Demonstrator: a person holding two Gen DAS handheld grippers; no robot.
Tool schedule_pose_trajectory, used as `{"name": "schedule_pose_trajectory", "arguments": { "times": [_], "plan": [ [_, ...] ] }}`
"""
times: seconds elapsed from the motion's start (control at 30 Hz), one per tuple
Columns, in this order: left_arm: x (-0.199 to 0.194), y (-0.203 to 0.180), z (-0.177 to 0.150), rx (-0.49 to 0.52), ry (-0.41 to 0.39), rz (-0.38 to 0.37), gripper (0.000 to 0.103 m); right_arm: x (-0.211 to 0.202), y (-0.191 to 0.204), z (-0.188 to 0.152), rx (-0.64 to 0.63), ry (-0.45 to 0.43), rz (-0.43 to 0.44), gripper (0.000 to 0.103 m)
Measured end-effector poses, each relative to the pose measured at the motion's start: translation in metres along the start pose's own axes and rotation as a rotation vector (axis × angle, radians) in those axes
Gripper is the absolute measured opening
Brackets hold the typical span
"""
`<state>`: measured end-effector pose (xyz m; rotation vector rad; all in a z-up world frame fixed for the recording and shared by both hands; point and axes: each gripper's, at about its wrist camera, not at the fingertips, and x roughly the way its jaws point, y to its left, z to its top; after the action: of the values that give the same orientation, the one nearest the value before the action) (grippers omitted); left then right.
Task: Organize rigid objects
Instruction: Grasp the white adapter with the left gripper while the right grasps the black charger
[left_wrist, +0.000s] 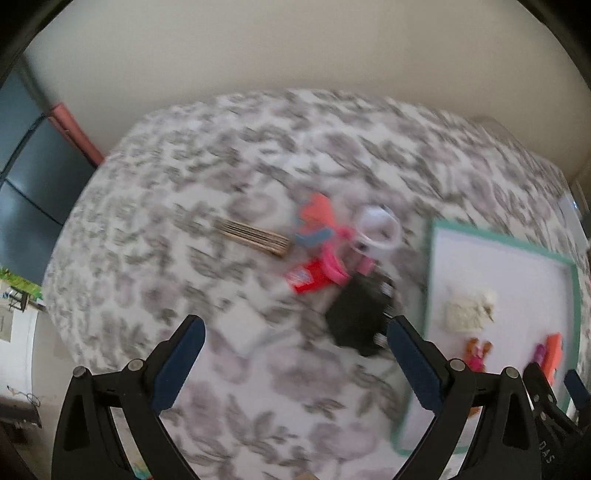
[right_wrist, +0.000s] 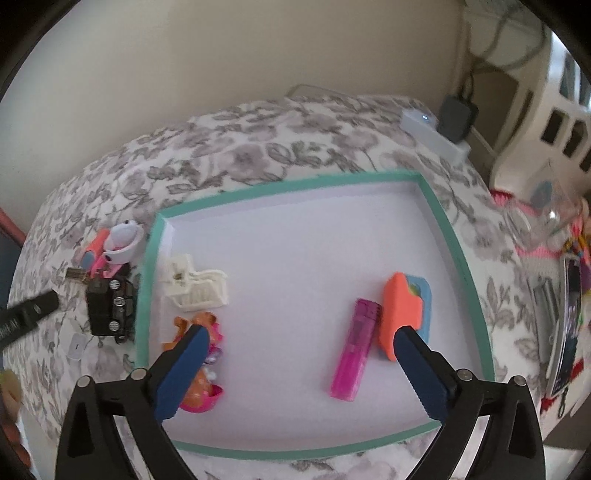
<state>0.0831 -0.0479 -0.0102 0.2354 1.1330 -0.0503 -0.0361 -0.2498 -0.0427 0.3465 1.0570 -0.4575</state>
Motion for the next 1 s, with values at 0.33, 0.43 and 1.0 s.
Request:
{"name": "schedule_pose_trajectory", "arguments": {
  "times": [0.33,0.43,1.0],
  "plan": [
    [0.011,0.096,0.014,-0.13,-0.031,0.014,0.099,-0.026,0.048,0.011,-0.072,-0.091,0.074,0.102],
    [0.017,0.116,0.013,-0.152,-0.025,0.031,0.099,-0.031,0.068,0.015,-0.096,-0.107,0.107,0.102],
    [0.075,0.116,-0.001,-0.109,0.071,-0.089,0.099,0.014,0.155,0.017,-0.247,0.022,0.209,0.082]
  ]
}}
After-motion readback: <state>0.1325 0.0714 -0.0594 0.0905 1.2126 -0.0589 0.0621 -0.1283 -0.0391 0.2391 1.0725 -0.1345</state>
